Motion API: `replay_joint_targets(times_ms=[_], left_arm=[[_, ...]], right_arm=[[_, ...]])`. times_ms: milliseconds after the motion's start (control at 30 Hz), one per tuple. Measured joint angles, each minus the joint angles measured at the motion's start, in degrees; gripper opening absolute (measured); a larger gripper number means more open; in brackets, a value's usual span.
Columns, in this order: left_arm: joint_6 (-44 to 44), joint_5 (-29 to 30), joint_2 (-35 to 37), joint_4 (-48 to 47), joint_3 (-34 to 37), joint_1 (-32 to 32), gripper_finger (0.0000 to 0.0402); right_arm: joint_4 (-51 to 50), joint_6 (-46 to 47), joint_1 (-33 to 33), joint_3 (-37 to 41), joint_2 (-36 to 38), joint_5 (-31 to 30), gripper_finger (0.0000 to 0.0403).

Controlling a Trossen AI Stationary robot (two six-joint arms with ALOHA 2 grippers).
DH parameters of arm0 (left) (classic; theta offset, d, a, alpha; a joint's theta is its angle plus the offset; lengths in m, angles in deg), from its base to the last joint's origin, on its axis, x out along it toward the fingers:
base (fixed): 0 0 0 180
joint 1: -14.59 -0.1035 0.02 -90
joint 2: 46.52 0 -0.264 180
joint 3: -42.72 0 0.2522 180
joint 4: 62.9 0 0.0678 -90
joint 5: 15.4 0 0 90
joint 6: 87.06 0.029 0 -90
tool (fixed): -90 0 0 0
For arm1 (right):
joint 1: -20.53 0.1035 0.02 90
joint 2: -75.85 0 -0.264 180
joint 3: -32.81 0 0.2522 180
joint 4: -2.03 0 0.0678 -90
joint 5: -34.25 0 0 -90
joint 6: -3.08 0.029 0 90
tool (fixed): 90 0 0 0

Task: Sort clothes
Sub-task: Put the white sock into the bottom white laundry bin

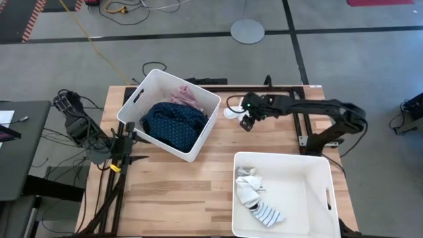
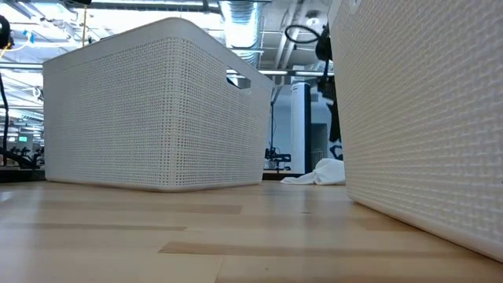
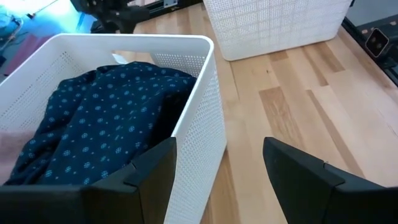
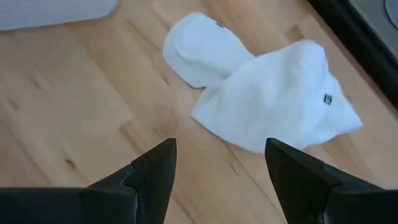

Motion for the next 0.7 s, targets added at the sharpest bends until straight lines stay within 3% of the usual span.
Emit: replay_joint_targets(times_ms=[300, 700], left_arm=[[0.6, 0.0, 0.0, 0.1, 0.0, 0.0, 0.0233], [0.3, -0.1, 0.0, -0.3, 0.0, 0.0, 0.0233]], right_arm=[[4.7, 4.7, -4.1, 4.2, -3.7, -0.4, 0.0265], [13.4, 7.2, -6.6, 4.1, -9.3, -2.0, 0.0265]])
